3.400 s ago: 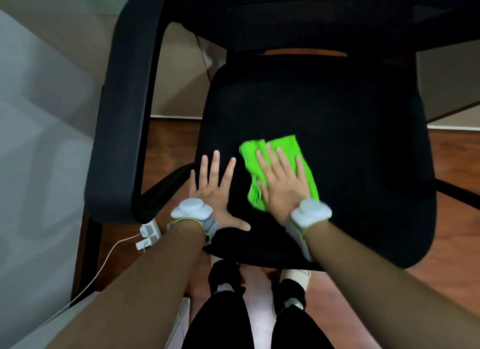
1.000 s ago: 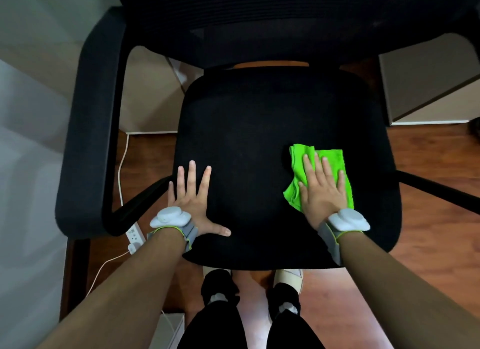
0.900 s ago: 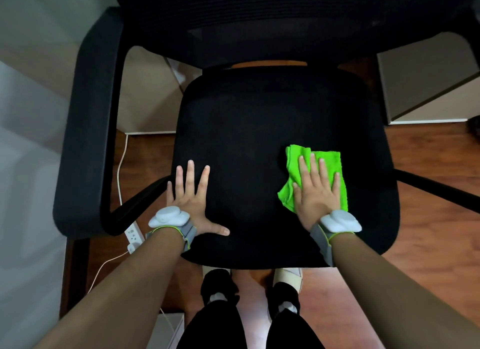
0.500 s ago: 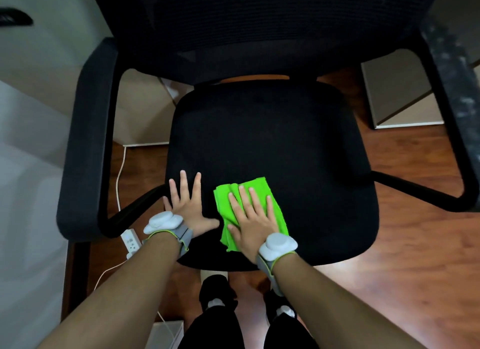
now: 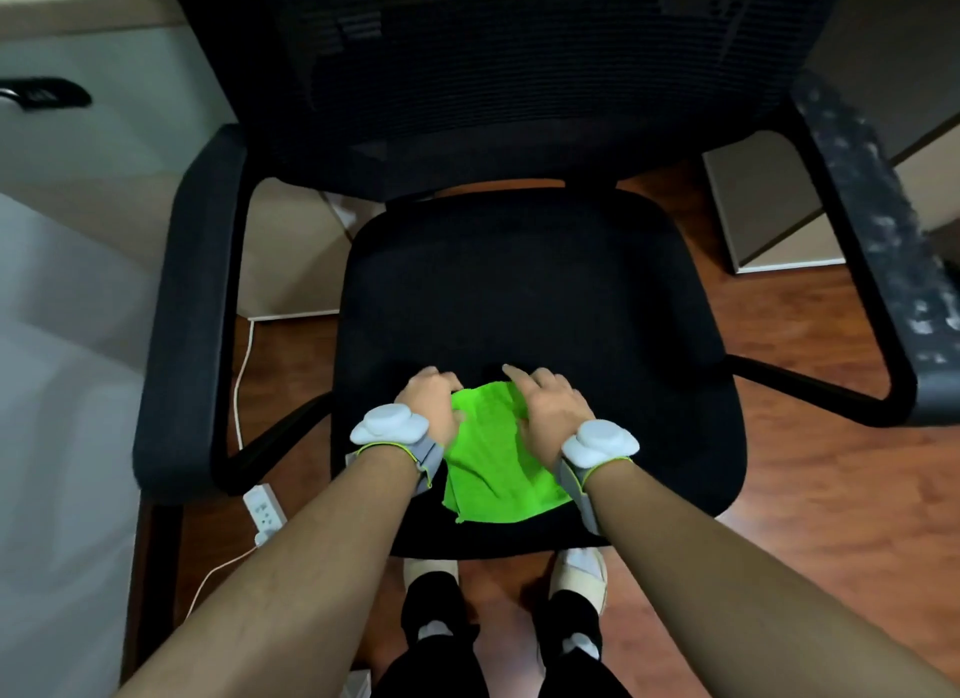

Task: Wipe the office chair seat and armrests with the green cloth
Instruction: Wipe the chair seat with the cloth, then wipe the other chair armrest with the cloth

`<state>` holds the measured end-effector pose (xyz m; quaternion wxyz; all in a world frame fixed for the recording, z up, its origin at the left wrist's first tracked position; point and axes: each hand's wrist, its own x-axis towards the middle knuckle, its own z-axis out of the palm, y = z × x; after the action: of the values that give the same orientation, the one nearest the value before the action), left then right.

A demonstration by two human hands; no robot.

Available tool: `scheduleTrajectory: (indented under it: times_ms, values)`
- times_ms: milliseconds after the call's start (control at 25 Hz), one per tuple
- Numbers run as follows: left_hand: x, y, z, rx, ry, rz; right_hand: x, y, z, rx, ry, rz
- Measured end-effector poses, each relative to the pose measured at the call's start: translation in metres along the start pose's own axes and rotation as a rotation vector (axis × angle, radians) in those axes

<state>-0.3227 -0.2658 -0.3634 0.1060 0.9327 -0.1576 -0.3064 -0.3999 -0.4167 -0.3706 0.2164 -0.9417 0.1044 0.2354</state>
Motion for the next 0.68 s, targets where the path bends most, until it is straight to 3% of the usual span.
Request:
scheduleTrajectory:
  times_ms: [160,440,680]
  values:
    - [-0.003,-0.003,-0.012,0.027,-0.02,0.04,0.004,-0.006,-0.022,0.261,-0.011,0.03]
    - [-0.031,0.008,-0.085,0.003,0.094,0.102,-0.025,-0.017,-0.111,0.335,0.041,0.019]
    - [-0.063,0.046,-0.196,-0.099,0.308,0.163,-0.055,-0.051,-0.211,0.431,0.248,-0.011]
